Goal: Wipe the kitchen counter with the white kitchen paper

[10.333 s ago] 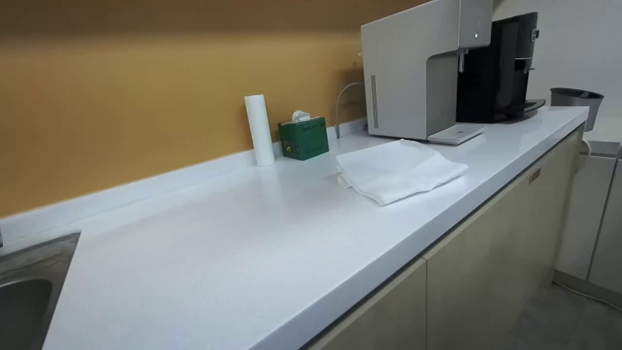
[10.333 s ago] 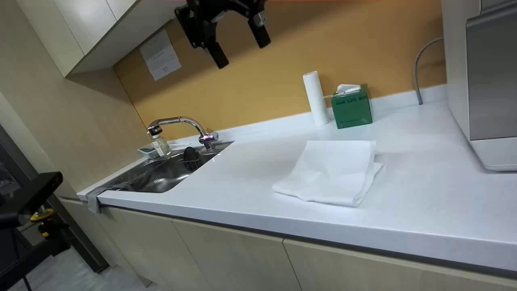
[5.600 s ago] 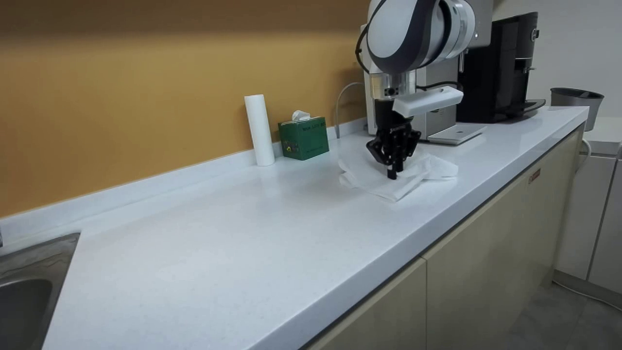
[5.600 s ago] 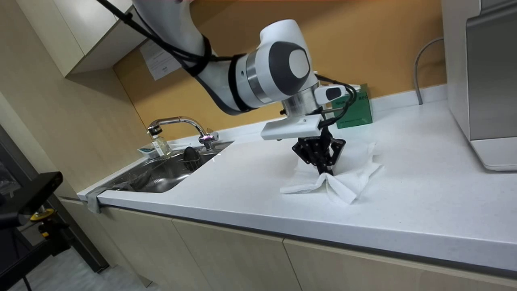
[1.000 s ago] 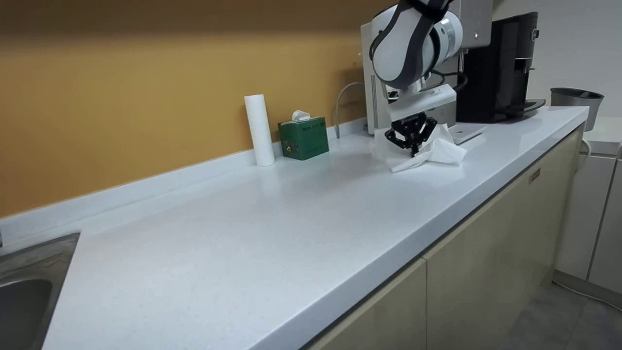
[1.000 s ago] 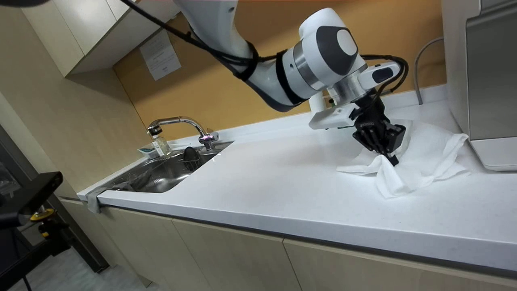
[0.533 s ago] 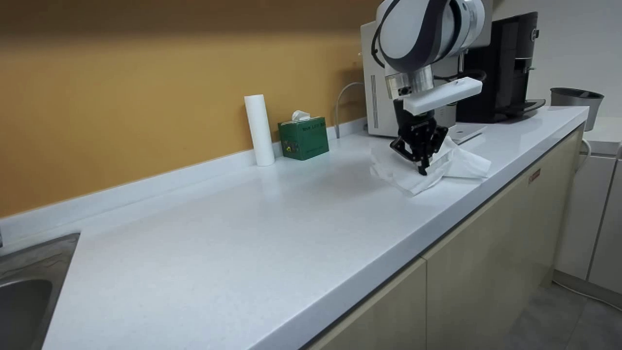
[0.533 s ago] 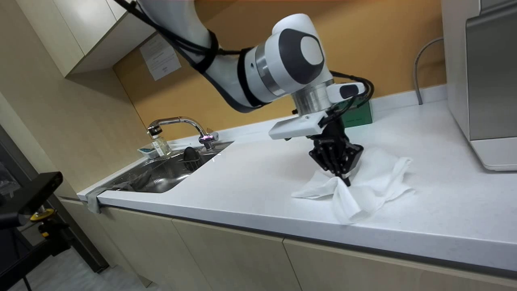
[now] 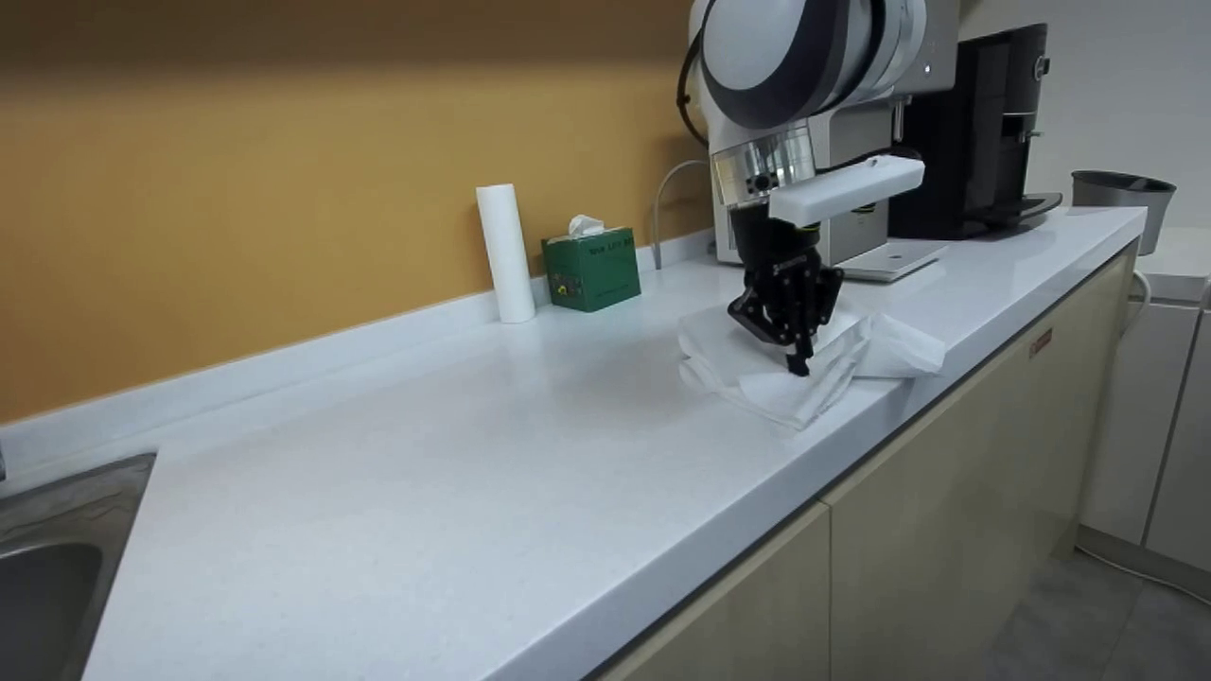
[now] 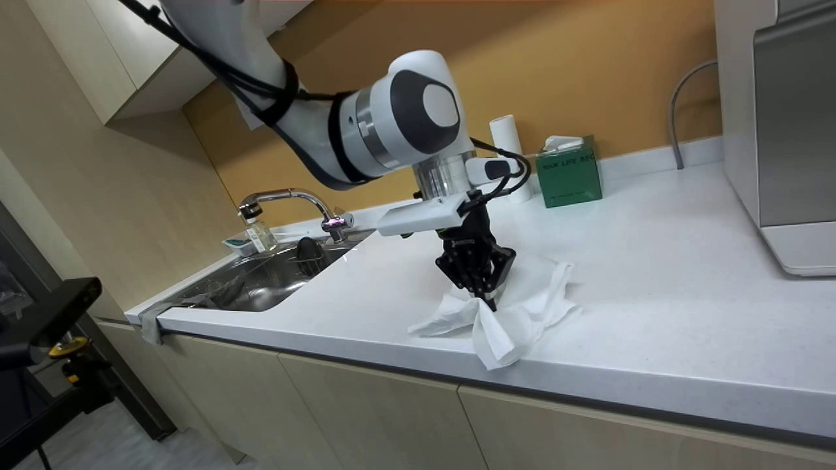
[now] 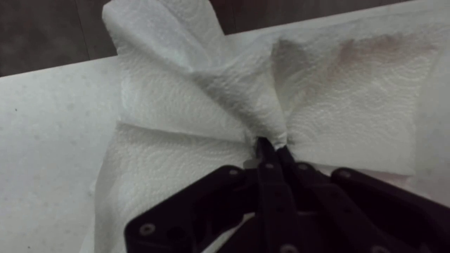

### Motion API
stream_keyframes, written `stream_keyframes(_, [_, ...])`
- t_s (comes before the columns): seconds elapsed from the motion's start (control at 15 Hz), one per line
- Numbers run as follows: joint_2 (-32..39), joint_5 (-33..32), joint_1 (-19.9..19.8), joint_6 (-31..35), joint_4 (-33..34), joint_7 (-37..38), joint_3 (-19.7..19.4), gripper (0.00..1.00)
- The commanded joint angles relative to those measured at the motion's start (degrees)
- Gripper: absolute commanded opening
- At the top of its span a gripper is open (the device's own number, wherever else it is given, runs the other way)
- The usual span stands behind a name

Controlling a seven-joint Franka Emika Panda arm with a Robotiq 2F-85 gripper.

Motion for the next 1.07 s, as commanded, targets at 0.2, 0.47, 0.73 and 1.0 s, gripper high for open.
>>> stream_keyframes(0.2, [-1.1, 0.2, 0.1, 1.2, -0.5, 1.2, 0.1, 0.55])
stream_keyframes(0.47, [-4.4, 1.2, 0.0, 1.5, -0.7, 2.5, 0.0, 0.82])
stream_keyframes(0.73, [-8.8, 0.3, 0.0, 2.0, -1.5, 4.3, -0.4, 1.0])
stream_keyframes(1.0, [-12.5, 0.0, -0.5, 2.7, -2.5, 5.3, -0.3, 1.0])
